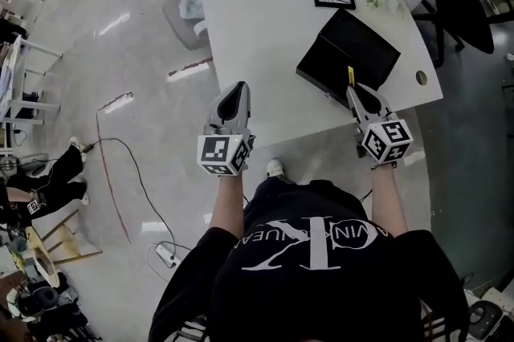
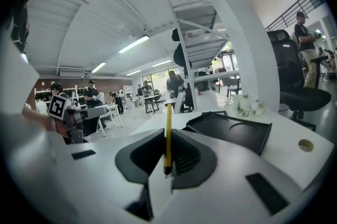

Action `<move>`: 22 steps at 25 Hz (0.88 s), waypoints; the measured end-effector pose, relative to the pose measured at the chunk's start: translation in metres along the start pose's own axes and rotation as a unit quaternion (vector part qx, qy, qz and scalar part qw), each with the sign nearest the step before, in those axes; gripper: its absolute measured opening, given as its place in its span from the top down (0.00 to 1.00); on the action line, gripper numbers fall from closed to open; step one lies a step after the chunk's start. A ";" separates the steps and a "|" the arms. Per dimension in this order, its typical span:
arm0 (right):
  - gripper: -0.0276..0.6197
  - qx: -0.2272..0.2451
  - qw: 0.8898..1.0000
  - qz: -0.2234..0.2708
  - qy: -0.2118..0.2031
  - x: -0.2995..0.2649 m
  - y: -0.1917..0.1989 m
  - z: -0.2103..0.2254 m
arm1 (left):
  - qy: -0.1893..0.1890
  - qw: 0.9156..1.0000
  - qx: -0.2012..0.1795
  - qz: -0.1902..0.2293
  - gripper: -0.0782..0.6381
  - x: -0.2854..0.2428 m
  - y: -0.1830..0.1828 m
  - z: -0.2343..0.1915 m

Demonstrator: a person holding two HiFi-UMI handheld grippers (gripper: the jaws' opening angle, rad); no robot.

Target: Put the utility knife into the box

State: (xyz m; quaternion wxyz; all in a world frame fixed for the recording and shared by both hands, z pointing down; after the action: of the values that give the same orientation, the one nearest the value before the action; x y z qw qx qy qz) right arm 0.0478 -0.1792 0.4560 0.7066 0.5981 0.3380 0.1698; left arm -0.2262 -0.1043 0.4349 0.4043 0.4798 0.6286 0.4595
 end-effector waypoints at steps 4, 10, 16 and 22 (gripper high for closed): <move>0.88 0.000 0.999 -0.015 0.030 -0.007 -0.002 0.004 | 0.036 0.999 -0.002 -0.010 0.88 -0.014 0.000 -0.012; 0.88 0.015 0.997 -0.057 0.054 -0.006 0.006 0.001 | 0.071 0.997 0.018 -0.021 0.88 -0.030 0.010 -0.010; 0.88 0.057 0.991 -0.107 0.050 -0.009 0.013 0.007 | 0.089 0.995 0.019 -0.028 0.88 -0.042 0.015 -0.001; 0.88 0.091 0.984 -0.156 0.014 -0.038 0.019 0.022 | 0.079 0.996 0.016 -0.025 0.88 -0.069 0.008 -0.001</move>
State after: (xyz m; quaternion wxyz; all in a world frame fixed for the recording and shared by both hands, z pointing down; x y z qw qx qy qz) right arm 0.0391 -0.2156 0.4854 0.6624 0.5972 0.4510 0.0347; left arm -0.2102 -0.1708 0.4475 0.3570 0.4327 0.6772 0.4760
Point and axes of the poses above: the fingertips, and each gripper's own axes: x backward along the fingers, z to its right, y out of its underside, the point moved 3 cm from there along x, backward along the fingers, and after that the axes turned 7 degrees about x, right-handed, at the moved point
